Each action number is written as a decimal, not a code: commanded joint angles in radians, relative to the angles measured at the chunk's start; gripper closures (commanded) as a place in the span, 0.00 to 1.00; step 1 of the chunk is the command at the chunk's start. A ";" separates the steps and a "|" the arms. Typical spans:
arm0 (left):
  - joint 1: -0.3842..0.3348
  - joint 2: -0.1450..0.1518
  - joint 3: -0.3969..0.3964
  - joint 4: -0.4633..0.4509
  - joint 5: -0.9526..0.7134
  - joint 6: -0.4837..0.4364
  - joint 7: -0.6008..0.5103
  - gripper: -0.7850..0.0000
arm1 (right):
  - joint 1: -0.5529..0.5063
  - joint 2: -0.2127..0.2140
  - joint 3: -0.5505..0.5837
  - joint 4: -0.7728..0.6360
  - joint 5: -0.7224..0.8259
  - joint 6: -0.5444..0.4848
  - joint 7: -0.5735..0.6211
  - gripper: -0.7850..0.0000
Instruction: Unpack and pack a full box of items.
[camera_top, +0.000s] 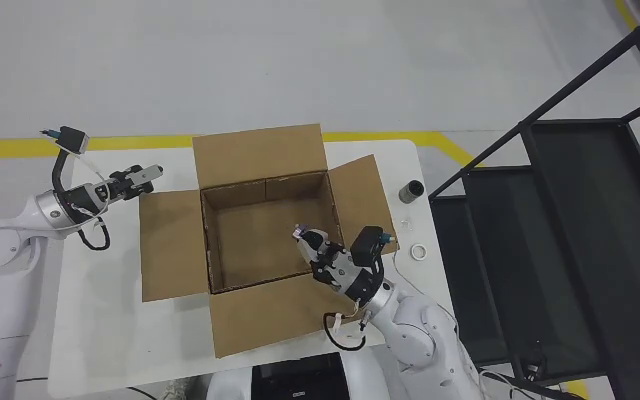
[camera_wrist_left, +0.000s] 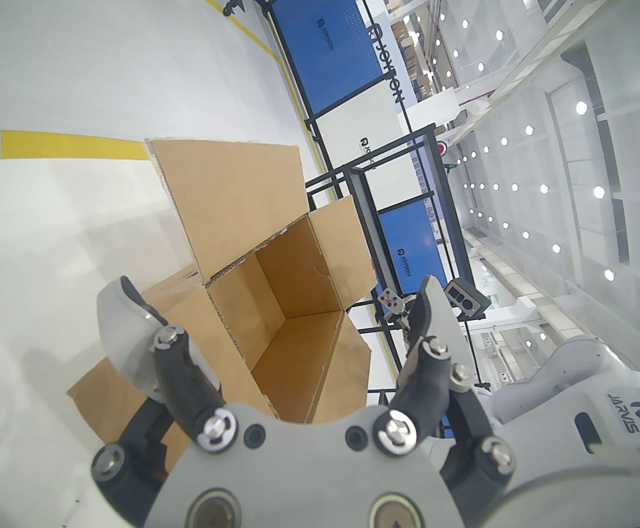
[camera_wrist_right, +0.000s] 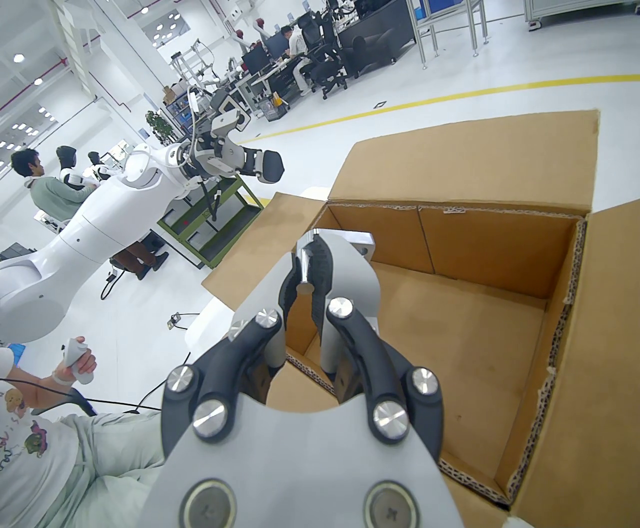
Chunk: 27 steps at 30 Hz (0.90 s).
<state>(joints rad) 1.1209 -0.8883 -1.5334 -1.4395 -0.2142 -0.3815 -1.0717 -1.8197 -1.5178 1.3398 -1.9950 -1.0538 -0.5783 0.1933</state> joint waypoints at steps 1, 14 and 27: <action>0.000 0.000 0.000 0.000 0.000 0.000 0.000 0.00 | 0.000 0.000 0.000 0.000 0.000 0.000 0.000 1.00; 0.000 0.000 0.000 0.000 0.000 0.000 0.000 0.00 | 0.000 0.000 0.000 0.000 0.000 0.000 0.000 1.00; 0.000 0.000 0.000 0.000 0.000 0.000 0.000 0.00 | 0.001 0.047 0.198 -0.023 0.323 -0.151 0.214 1.00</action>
<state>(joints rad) 1.1209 -0.8883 -1.5334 -1.4395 -0.2142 -0.3815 -1.0717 -1.8153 -1.4769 1.5031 -2.0159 -0.8046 -0.7100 0.3735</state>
